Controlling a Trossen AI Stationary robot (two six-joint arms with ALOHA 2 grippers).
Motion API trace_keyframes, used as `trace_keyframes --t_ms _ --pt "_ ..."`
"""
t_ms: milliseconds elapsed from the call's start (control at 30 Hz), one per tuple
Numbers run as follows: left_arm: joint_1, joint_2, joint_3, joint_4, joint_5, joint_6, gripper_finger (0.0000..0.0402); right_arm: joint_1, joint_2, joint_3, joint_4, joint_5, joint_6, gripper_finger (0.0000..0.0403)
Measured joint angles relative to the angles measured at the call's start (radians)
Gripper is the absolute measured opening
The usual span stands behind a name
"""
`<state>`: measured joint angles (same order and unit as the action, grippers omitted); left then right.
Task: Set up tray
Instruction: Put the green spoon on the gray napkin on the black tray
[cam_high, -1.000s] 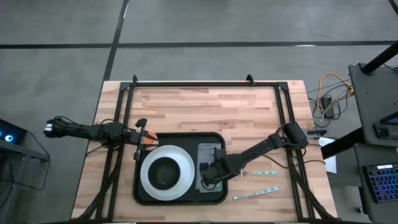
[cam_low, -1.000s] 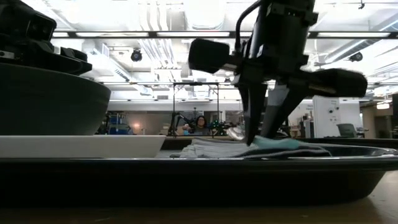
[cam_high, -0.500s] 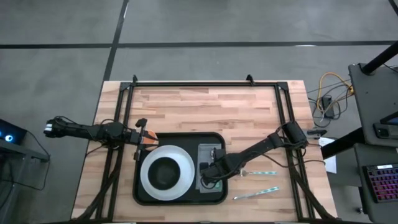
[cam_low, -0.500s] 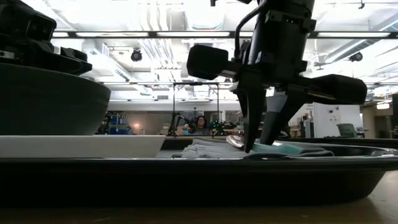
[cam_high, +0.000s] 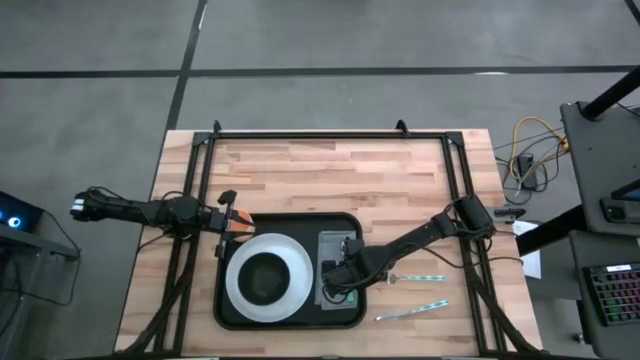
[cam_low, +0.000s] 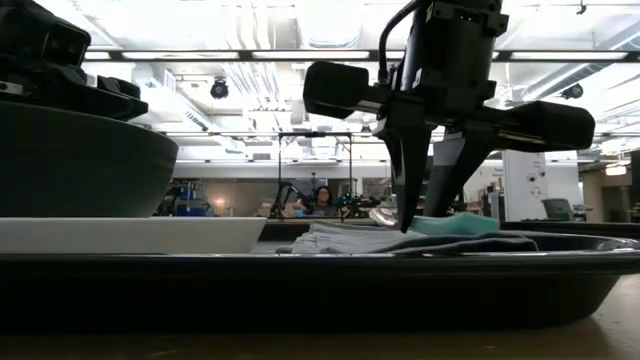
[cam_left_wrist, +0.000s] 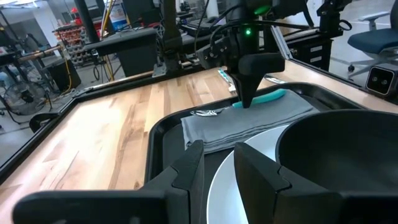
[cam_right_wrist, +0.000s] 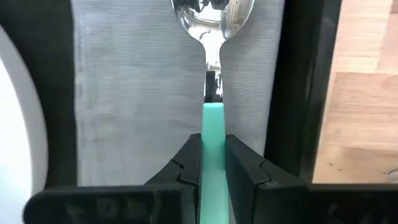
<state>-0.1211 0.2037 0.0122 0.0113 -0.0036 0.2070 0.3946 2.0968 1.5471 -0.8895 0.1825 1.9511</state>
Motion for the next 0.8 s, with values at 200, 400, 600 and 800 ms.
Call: trace_keyframes --t_ms 200,400,600,800 --pt "0.0 0.0 0.0 0.0 0.0 0.0 0.0071 0.0 0.0 -0.001 -0.004 -0.004 0.006 0.0035" --pt "0.0 0.0 0.0 0.0 0.0 0.0 0.0071 0.0 0.0 -0.006 -0.004 -0.035 0.012 0.0073" --pt "0.0 0.0 0.0 0.0 0.0 0.0 0.0071 0.0 0.0 -0.008 0.003 -0.057 0.01 0.0113" --pt "0.0 0.0 0.0 0.0 0.0 0.0 0.0071 0.0 0.0 -0.006 0.009 -0.051 0.001 0.0139"
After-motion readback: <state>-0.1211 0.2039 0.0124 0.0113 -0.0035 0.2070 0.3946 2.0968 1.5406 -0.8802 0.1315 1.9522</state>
